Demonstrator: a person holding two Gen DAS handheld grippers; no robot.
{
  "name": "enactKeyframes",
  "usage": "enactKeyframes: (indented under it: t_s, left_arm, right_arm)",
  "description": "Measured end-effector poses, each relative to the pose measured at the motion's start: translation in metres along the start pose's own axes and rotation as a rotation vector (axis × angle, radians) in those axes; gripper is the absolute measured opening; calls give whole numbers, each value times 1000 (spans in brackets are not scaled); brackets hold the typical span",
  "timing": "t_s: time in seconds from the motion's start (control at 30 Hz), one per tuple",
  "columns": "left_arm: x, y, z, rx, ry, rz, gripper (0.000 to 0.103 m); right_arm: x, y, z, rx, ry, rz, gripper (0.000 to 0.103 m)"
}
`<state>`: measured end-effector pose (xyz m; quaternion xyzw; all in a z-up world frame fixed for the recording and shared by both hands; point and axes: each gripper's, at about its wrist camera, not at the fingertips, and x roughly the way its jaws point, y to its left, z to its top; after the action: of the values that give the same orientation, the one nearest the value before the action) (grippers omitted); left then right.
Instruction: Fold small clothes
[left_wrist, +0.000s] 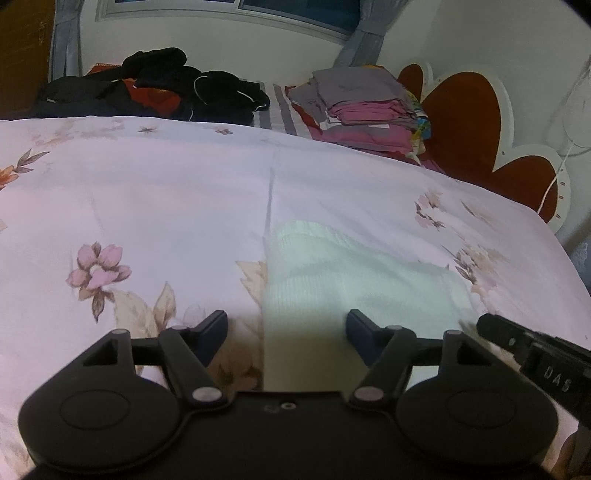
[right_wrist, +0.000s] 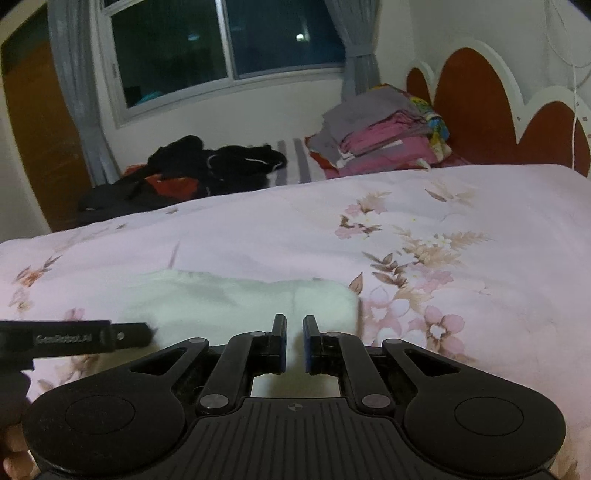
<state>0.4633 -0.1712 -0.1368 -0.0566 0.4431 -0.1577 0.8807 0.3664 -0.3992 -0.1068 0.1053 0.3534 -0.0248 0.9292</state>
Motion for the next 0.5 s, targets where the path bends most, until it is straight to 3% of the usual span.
enactKeyframes:
  t_s: [0.3, 0.5]
  left_arm:
    - [-4, -1, -26, 5, 32, -12, 71]
    - [-13, -7, -27, 22, 33, -4, 69]
  right_arm:
    - [1, 2, -36, -46, 59, -45, 9]
    - [-12, -1, -35, -26, 56, -47, 10]
